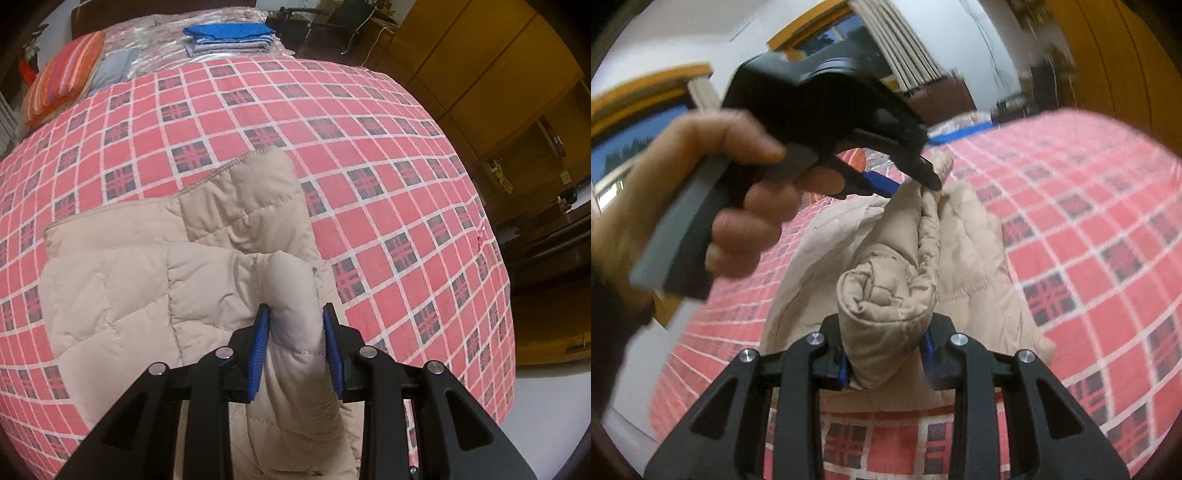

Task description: Fold large clothes

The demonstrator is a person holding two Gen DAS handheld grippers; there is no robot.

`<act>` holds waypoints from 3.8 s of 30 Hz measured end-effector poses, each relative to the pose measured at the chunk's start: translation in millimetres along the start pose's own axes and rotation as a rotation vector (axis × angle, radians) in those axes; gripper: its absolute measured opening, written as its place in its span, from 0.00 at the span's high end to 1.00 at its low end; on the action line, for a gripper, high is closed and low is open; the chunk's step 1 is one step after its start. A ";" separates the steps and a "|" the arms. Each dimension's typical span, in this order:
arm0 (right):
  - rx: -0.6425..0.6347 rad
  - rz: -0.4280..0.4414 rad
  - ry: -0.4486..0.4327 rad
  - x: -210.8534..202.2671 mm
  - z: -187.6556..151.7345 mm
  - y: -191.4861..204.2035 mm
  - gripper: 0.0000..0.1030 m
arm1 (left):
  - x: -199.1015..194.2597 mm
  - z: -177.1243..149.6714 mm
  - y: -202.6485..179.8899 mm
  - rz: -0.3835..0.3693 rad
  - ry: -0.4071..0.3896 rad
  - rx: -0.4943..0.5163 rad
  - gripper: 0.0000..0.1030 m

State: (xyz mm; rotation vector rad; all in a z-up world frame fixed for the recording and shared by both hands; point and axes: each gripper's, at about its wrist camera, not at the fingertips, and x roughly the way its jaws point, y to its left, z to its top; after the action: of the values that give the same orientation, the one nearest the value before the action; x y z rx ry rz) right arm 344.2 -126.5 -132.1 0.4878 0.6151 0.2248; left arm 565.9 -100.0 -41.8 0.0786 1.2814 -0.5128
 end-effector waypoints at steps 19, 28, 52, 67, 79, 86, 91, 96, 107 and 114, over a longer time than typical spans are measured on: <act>0.395 0.415 0.326 39.8 44.4 -85.8 0.37 | -96.5 -116.7 112.9 -0.303 -0.335 -0.020 0.35; 0.356 0.386 0.506 96.9 93.8 -72.0 0.78 | -103.8 -169.6 122.2 -0.396 -0.361 -0.017 0.35; 0.200 0.219 0.211 3.2 97.6 -100.0 0.58 | -78.0 -170.9 87.3 -0.447 -0.281 0.050 0.35; -0.234 0.028 0.361 15.8 10.9 -57.9 1.00 | -28.7 -180.9 77.0 -0.419 -0.223 0.066 0.33; -0.037 0.173 0.271 -4.6 95.5 -57.0 0.94 | -66.3 -203.7 47.7 -0.419 -0.290 0.187 0.35; 0.014 0.099 0.355 76.3 110.7 -76.5 1.00 | -18.1 -205.1 37.0 -0.347 -0.233 0.184 0.36; 0.085 0.094 0.409 108.4 87.4 -107.1 1.00 | -11.7 -205.7 29.3 -0.324 -0.211 0.216 0.37; 0.088 0.121 0.358 84.7 115.1 -96.0 0.94 | -76.7 -178.1 53.4 -0.412 -0.295 0.184 0.36; 0.127 0.031 0.400 125.2 123.6 -108.0 1.00 | 0.0 -56.6 175.0 -0.538 -0.155 -0.318 0.32; -0.022 0.204 0.325 26.7 114.6 -57.6 0.94 | -75.2 -89.6 148.9 -0.631 -0.280 -0.154 0.32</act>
State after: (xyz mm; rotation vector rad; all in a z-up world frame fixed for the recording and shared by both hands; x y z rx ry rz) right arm 437.7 -209.5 -93.0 0.4974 0.8797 0.5112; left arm 532.3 86.1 -32.2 -0.5258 1.0506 -0.9243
